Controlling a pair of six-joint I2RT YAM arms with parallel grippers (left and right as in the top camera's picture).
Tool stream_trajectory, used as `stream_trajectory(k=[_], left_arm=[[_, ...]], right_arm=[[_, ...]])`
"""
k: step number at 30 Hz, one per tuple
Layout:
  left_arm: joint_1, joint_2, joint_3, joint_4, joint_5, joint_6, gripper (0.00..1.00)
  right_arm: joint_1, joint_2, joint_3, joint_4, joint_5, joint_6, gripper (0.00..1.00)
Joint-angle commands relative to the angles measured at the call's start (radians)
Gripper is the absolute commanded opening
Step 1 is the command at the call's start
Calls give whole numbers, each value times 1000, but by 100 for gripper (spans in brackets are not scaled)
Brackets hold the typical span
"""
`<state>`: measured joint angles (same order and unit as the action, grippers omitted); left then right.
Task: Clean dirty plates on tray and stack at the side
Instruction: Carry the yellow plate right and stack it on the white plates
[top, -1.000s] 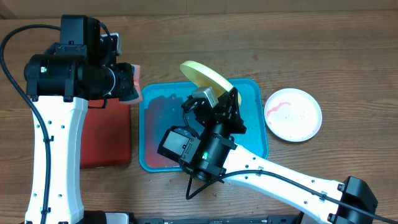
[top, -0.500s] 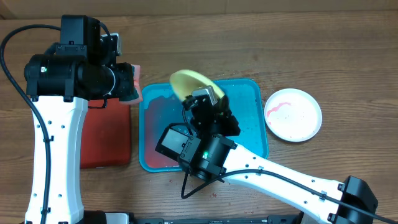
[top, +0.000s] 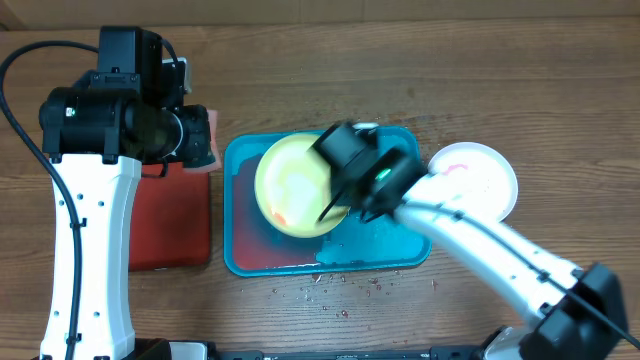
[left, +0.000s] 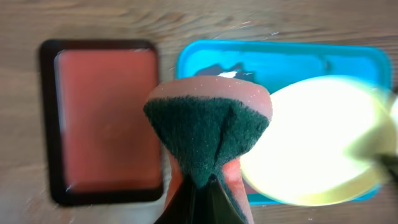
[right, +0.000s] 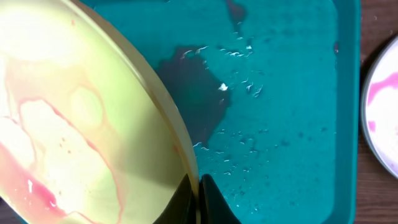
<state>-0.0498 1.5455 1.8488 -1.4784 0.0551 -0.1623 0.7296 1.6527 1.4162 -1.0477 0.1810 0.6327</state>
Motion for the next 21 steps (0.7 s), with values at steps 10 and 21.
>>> stream_trajectory(k=[10,21], left_arm=[[34,3,-137,11,-263,-168,4],[154,3,-446,238,-246,-166,4]], right_arm=[[-719,-108,-14,-144,-312,-164,4],[-999,-105,-243,-19,-291,-170,4]])
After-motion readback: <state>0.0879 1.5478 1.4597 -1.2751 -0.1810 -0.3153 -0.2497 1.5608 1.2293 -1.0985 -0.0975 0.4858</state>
